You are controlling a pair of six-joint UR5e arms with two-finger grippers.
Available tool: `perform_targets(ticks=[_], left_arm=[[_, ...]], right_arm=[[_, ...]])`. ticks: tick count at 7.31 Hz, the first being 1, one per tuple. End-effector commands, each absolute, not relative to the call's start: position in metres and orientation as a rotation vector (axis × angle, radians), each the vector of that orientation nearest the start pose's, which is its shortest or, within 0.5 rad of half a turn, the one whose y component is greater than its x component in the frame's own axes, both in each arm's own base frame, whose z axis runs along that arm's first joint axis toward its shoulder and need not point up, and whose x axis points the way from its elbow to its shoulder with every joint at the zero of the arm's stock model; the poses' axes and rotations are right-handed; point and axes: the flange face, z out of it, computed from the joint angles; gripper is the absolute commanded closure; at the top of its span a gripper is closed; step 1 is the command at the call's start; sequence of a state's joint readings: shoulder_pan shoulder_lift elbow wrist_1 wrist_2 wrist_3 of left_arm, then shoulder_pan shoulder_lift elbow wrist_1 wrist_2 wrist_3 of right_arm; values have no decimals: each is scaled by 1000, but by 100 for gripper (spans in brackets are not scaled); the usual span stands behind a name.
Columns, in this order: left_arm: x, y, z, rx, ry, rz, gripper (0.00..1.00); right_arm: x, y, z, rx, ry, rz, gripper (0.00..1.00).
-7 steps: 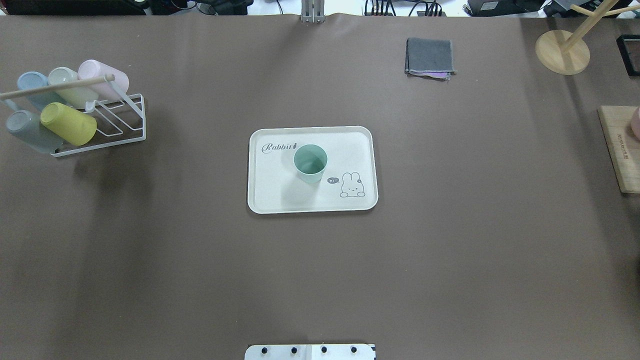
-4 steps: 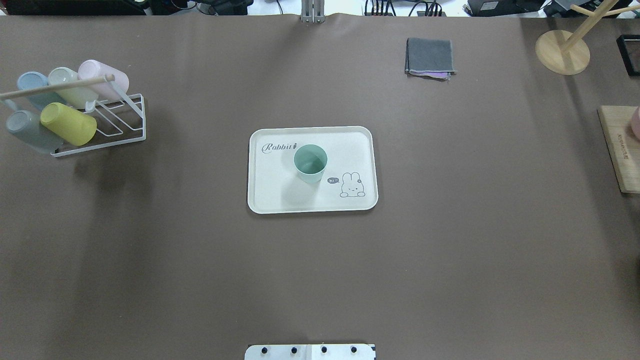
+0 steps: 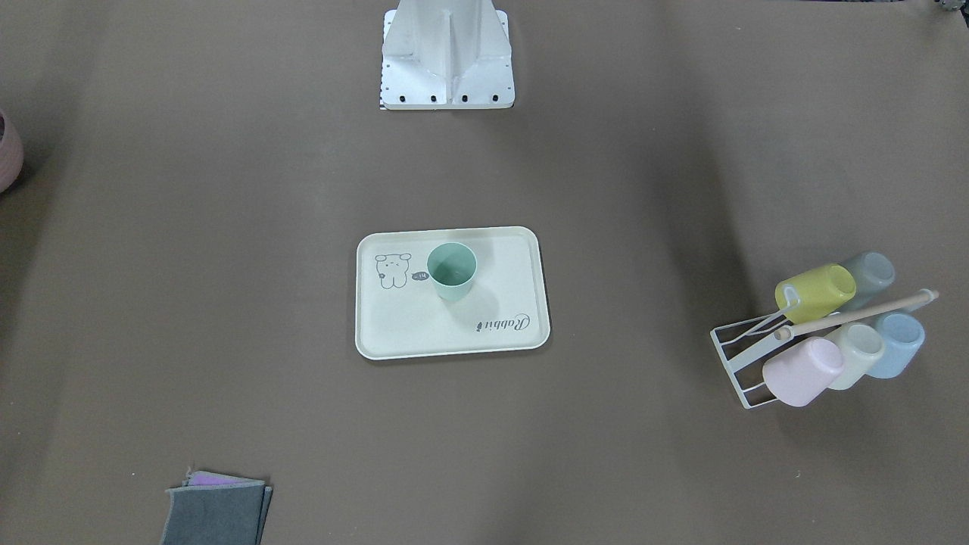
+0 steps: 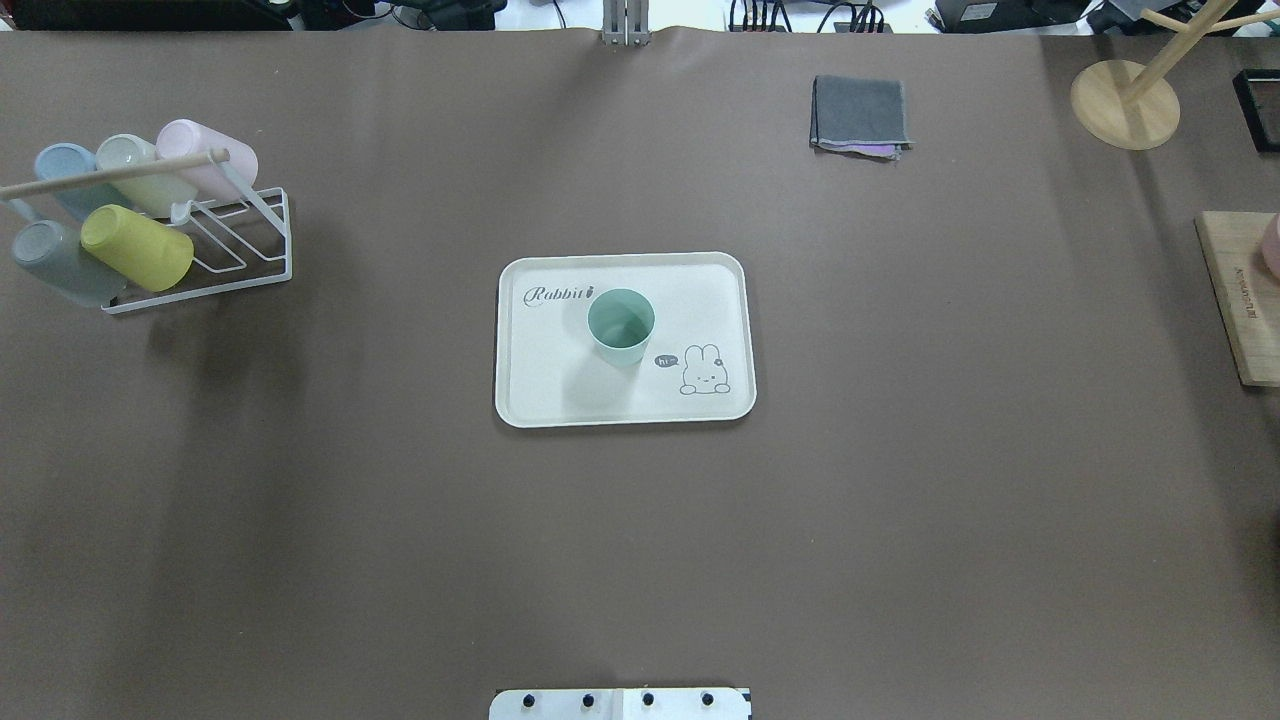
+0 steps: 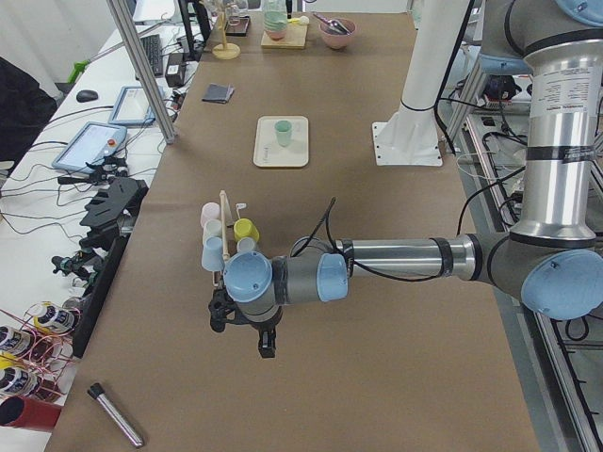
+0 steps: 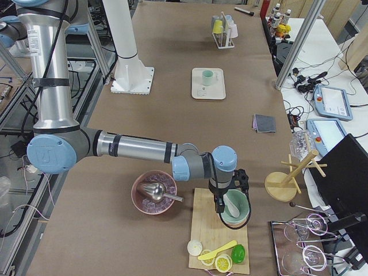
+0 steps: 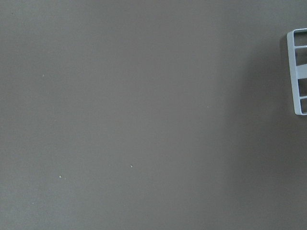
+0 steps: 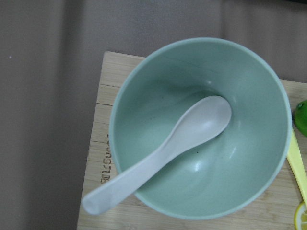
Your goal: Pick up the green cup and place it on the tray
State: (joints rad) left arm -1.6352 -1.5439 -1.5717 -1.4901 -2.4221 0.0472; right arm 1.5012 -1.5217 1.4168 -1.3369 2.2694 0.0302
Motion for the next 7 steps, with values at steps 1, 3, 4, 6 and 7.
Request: perform_targets(ticks=[1, 3, 4, 6, 7], left_arm=[[-89, -468, 673, -54, 856, -63, 1], [-88, -470, 673, -55, 861, -64, 1], [-88, -468, 673, -55, 863, -64, 1], [-88, -468, 675, -62, 863, -67, 1], [-88, -469, 673, -58, 863, -65, 1]], right_arm=[[42, -518, 670, 108, -728, -61, 0], [60, -504, 647, 44, -732, 5, 0], [60, -499, 632, 14, -734, 17, 0], [60, -498, 627, 6, -735, 19, 0], [59, -497, 629, 1, -735, 19, 0]])
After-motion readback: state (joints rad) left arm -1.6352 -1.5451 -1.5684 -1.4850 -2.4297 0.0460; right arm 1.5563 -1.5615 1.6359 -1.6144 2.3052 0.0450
